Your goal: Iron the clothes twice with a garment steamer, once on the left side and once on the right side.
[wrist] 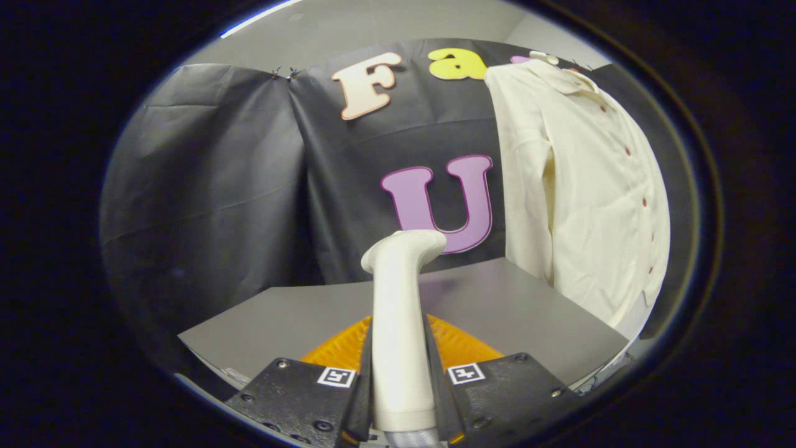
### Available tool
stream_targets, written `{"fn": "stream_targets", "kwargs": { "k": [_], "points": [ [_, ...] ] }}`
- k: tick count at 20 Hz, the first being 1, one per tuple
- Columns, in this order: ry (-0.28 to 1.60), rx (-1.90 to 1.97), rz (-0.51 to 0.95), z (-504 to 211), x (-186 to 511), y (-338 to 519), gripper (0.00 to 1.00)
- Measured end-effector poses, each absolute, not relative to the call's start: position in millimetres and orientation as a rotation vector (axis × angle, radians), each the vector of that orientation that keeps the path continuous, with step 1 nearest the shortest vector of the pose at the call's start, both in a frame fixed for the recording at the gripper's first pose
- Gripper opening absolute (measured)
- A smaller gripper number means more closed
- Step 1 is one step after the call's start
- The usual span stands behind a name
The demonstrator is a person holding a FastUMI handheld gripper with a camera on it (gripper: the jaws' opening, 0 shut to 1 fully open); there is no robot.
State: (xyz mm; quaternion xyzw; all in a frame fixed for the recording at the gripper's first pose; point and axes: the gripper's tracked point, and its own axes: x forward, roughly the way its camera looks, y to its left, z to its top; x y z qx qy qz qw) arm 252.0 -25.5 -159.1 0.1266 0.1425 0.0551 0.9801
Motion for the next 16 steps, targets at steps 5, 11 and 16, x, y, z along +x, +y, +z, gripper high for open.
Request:
{"fn": "stream_targets", "kwargs": {
  "k": [5,11,16],
  "points": [
    [0.145,0.150,0.131,-111.2,232.4,-48.1,0.39],
    [0.052,0.144,0.092,-81.8,216.3,-99.8,0.39],
    [-0.036,0.158,0.031,-55.5,211.8,-156.2,0.39]
  ]
}}
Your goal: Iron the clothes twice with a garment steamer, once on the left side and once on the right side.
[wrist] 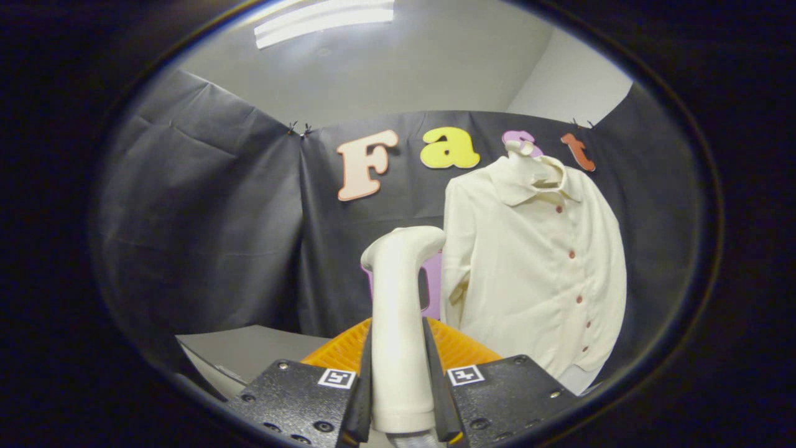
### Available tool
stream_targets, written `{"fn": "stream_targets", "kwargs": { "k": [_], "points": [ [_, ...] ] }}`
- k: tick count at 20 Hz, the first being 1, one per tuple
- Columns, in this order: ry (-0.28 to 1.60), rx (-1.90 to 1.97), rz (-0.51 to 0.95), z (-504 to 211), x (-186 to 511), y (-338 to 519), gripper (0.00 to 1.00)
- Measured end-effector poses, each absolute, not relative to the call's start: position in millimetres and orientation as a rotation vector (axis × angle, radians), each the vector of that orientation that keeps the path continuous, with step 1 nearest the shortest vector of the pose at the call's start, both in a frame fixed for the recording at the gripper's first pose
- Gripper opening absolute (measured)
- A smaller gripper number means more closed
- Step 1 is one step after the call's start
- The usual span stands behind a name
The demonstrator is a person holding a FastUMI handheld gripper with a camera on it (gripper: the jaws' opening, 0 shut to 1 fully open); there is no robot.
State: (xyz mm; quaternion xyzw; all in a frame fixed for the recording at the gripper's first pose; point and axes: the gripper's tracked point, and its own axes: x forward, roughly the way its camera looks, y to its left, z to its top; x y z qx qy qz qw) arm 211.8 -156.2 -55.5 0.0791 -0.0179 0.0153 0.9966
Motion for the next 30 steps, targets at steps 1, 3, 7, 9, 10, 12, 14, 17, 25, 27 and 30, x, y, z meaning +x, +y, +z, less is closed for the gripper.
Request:
{"fn": "stream_targets", "kwargs": {
  "k": [1,3,7,9,10,12,14,17,25,27,30],
  "points": [
    [-0.053,0.166,0.024,-51.3,211.9,-166.5,0.39],
    [-0.091,0.175,0.012,-43.8,214.1,-184.4,0.39],
    [-0.119,0.168,0.002,-42.5,222.0,-217.1,0.39],
    [-0.135,0.186,-0.005,-45.3,227.4,-233.6,0.39],
    [-0.132,0.193,-0.006,-49.9,230.8,-240.5,0.39],
    [-0.121,0.204,-0.024,-62.4,237.3,-257.3,0.39],
    [-0.113,0.233,-0.036,-75.0,244.0,-269.9,0.39],
    [-0.078,0.296,-0.040,-104.8,247.6,-277.7,0.39],
    [-0.030,0.334,-0.025,-156.4,241.8,-279.9,0.39],
    [-0.005,0.328,-0.022,-175.2,237.7,-277.7,0.39],
    [0.042,0.362,-0.004,-202.2,226.8,-270.0,0.39]
  ]
}}
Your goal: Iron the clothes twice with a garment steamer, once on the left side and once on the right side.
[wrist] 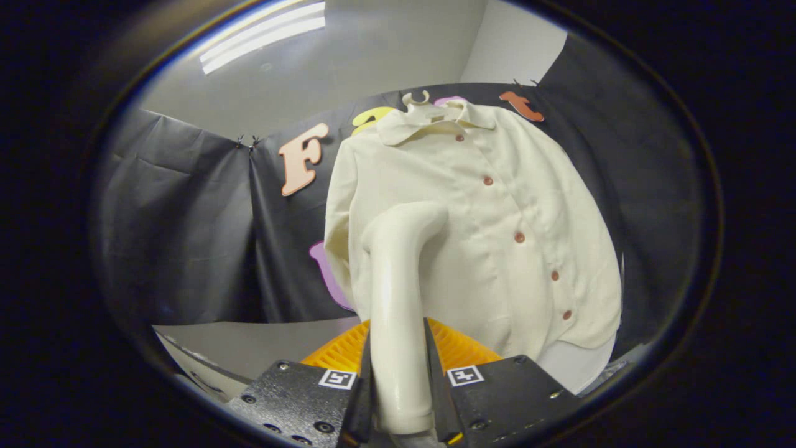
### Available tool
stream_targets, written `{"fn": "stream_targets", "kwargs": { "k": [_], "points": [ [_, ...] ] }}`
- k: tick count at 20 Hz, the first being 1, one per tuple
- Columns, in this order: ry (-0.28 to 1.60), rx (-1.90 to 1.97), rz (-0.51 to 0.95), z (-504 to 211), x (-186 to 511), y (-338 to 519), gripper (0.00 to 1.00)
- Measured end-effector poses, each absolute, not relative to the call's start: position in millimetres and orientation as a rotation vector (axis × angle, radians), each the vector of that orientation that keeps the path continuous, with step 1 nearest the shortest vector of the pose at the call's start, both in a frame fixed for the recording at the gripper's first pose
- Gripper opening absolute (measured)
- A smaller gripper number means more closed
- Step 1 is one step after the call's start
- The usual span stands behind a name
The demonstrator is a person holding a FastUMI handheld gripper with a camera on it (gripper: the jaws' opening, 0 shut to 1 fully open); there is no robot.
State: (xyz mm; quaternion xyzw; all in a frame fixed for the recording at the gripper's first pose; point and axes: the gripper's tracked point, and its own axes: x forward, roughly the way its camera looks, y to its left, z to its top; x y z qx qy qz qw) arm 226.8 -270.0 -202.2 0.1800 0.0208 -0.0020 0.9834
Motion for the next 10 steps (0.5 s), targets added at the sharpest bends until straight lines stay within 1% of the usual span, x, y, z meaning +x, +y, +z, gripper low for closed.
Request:
{"fn": "stream_targets", "kwargs": {
  "k": [10],
  "points": [
    [0.168,0.399,0.003,-273.9,191.6,-264.0,0.39]
  ]
}}
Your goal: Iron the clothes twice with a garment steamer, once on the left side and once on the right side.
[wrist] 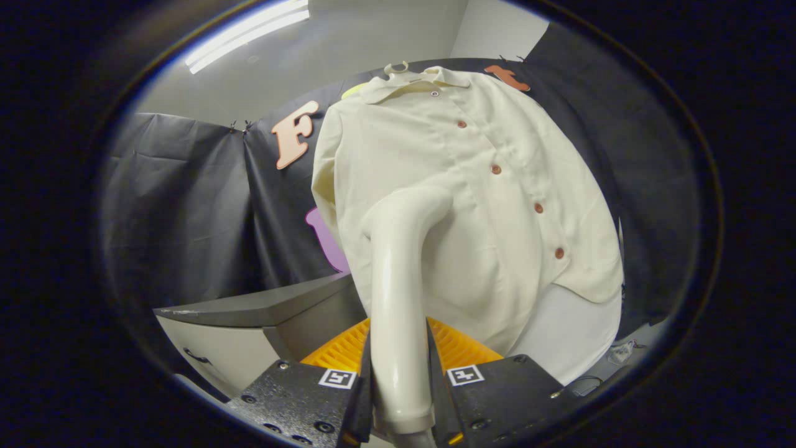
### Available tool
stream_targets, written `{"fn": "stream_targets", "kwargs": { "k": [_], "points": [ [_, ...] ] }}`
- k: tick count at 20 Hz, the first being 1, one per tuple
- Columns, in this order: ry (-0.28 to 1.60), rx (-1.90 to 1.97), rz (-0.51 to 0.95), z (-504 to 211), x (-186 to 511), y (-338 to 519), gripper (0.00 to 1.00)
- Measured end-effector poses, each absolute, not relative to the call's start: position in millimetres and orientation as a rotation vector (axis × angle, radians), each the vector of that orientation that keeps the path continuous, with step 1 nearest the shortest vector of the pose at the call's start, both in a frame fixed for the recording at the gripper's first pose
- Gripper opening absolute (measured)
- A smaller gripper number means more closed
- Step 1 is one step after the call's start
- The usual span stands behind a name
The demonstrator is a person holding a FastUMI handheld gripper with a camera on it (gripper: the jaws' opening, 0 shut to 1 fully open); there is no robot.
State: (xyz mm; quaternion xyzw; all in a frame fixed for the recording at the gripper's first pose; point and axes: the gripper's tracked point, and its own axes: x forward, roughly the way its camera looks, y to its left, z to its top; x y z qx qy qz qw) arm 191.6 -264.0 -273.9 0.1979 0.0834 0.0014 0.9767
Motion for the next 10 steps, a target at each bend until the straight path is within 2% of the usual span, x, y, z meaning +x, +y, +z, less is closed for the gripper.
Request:
{"fn": "stream_targets", "kwargs": {
  "k": [10],
  "points": [
    [0.293,0.425,0.011,-330.5,155.7,-258.8,0.39]
  ]
}}
